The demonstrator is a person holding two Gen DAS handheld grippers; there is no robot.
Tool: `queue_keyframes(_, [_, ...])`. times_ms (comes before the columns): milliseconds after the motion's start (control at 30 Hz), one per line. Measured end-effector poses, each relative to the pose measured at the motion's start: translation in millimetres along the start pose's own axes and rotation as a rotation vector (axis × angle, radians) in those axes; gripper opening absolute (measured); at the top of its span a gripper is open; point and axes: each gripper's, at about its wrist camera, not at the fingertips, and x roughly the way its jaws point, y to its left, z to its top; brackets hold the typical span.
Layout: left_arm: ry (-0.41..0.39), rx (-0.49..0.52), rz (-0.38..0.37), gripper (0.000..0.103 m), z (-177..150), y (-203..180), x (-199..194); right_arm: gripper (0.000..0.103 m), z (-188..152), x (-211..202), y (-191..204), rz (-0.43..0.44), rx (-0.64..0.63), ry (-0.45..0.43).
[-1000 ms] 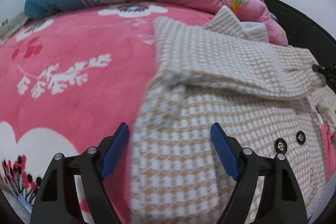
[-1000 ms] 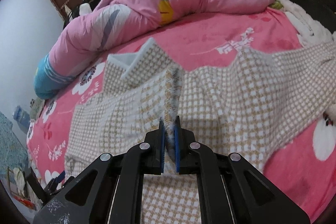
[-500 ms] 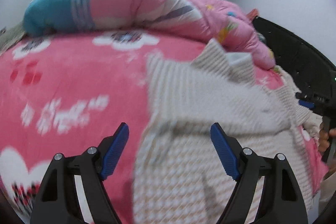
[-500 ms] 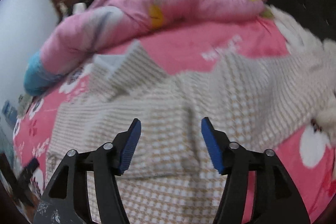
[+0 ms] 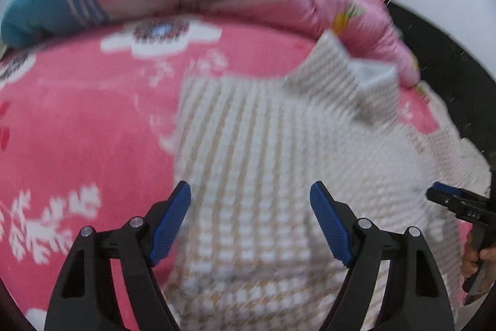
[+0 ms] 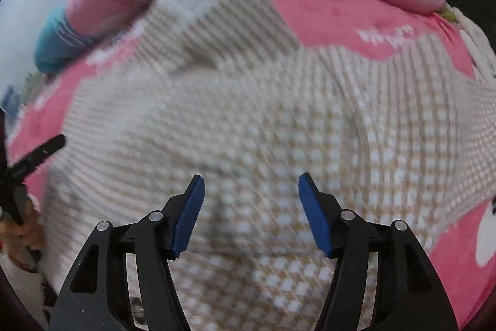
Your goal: Fold large clothes
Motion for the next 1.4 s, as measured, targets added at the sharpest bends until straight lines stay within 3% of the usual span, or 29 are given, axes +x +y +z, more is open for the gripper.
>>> queue_keyframes(100, [-0.037, 0.028, -0.004, 0.078, 21, -11, 6, 0.06, 14, 15, 5, -0.001, -0.011, -0.027])
queue_keyframes(167, [0.019, 0.032, 0.043, 0.078, 31, -13, 33, 0.064, 17, 49, 1, -0.05, -0.013, 0.021])
queue_keyframes(233, [0.15, 0.009, 0.147, 0.078, 29, 0, 73, 0.065, 14, 63, 2, -0.063, -0.021, 0.029])
queue_keyframes(267, [0.159, -0.009, 0.133, 0.078, 27, 6, 80, 0.065, 14, 60, 3, -0.066, -0.02, 0.026])
queue_keyframes(333, [0.108, 0.036, 0.139, 0.078, 27, -1, 62, 0.065, 15, 44, 9, -0.094, -0.022, 0.025])
queue_keyframes(400, [0.054, 0.08, 0.137, 0.078, 25, -11, 39, 0.065, 9, 20, 20, -0.05, -0.049, -0.008])
queue_keyframes(500, [0.003, 0.132, 0.077, 0.078, 14, -27, 14, 0.077, -5, 5, 37, -0.033, -0.111, -0.047])
queue_keyframes(600, [0.071, 0.17, 0.054, 0.078, -1, -42, 27, 0.083, -18, 41, 41, -0.094, -0.126, 0.049])
queue_keyframes(667, [0.148, 0.184, 0.118, 0.078, -12, -46, 48, 0.087, -18, 42, 45, -0.129, -0.119, 0.04])
queue_keyframes(733, [0.106, 0.187, 0.131, 0.078, -16, -48, 41, 0.087, -16, 27, 49, -0.132, -0.08, 0.041])
queue_keyframes(800, [0.104, 0.157, 0.091, 0.078, -12, -50, 32, 0.087, -22, 6, 52, -0.094, -0.073, -0.005])
queue_keyframes(900, [0.07, 0.155, 0.076, 0.078, -6, -57, 20, 0.087, -33, -9, 59, -0.131, -0.106, -0.024])
queue_keyframes(1033, [0.087, 0.172, 0.064, 0.079, -15, -76, 20, 0.087, -46, -3, 53, -0.135, -0.105, -0.001])
queue_keyframes(1133, [0.128, 0.173, 0.06, 0.08, -29, -88, 31, 0.089, -51, 10, 45, -0.101, -0.031, 0.022])
queue_keyframes(1233, [0.118, 0.221, 0.11, 0.084, -42, -95, 43, 0.095, -63, 18, 47, -0.142, -0.033, 0.011])
queue_keyframes(1333, [0.073, 0.179, 0.137, 0.09, -46, -95, 48, 0.095, -66, 18, 44, -0.119, -0.015, -0.001])
queue_keyframes(1400, [0.06, 0.21, 0.179, 0.091, -49, -103, 51, 0.095, -66, 14, 42, -0.101, -0.013, 0.005])
